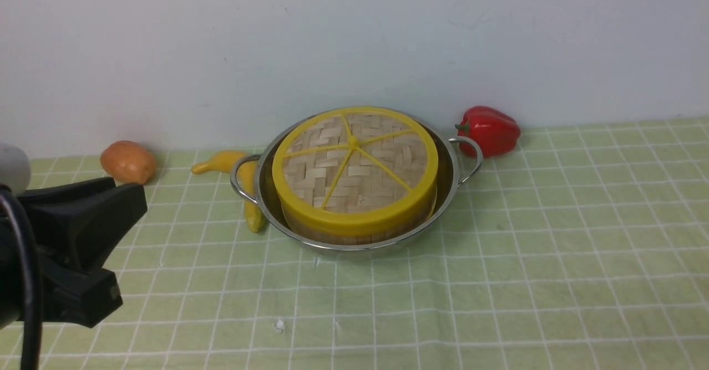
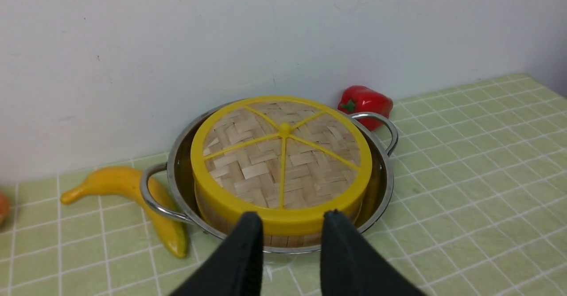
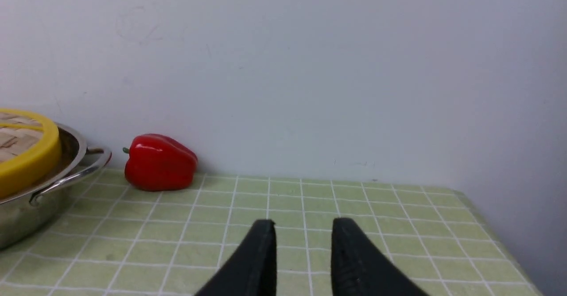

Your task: Place the steamer in the pot on the green tablecloth, and put the lid on the steamer.

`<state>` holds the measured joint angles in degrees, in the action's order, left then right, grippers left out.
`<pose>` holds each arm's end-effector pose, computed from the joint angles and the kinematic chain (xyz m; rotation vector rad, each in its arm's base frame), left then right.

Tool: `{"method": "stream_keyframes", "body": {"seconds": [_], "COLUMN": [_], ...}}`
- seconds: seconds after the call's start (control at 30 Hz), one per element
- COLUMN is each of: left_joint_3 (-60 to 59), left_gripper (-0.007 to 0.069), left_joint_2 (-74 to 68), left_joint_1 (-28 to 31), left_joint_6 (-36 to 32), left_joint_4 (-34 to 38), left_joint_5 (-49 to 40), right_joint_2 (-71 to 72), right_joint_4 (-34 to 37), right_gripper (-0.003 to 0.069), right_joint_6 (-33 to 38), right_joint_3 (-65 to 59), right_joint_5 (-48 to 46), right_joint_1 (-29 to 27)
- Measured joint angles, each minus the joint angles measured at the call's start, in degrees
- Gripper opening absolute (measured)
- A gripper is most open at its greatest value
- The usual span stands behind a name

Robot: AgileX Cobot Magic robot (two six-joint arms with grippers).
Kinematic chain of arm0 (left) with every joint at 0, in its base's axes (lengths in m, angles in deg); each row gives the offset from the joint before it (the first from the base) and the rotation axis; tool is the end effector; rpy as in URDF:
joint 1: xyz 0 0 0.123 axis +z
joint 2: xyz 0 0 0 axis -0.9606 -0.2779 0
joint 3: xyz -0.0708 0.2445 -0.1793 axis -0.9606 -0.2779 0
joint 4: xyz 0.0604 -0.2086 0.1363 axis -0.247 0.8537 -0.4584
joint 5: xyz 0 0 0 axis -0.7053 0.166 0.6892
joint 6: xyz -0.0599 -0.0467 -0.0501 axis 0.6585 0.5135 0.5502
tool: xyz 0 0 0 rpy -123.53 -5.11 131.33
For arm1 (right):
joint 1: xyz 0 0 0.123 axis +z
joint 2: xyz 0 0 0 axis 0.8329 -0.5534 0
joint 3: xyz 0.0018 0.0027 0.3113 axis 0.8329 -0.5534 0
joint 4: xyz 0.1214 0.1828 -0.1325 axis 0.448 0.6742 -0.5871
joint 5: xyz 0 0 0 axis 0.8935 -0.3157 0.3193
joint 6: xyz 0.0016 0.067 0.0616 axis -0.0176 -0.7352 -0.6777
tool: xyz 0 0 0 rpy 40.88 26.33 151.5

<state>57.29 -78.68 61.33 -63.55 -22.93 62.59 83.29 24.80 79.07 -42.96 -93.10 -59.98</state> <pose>0.1044 -0.0424 0.3583 0.3088 1.8605 -0.3732 0.0349 -0.0017 0.1959 0.0646 1.6532 -0.0291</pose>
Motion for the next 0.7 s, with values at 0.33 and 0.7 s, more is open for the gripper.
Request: {"method": "stream_keyframes", "body": {"seconds": [0.33,0.7], "left_joint_3": [0.00,-12.64], "left_gripper": [0.0206,0.0222], "left_joint_2": [0.00,13.36], "left_joint_1": [0.00,11.42], "left_joint_6": [0.00,-10.23], "left_joint_4": [0.00,-7.29], "left_joint_5": [0.00,2.52], "right_joint_2": [0.00,0.28], "right_joint_4": [0.00,0.05], "right_gripper": [0.0240,0.0240], "right_joint_6": [0.00,0.00], "right_joint_3": [0.00,-0.06], "right_joint_5": [0.07,0.19], "right_joint_1": [0.00,0.00]}}
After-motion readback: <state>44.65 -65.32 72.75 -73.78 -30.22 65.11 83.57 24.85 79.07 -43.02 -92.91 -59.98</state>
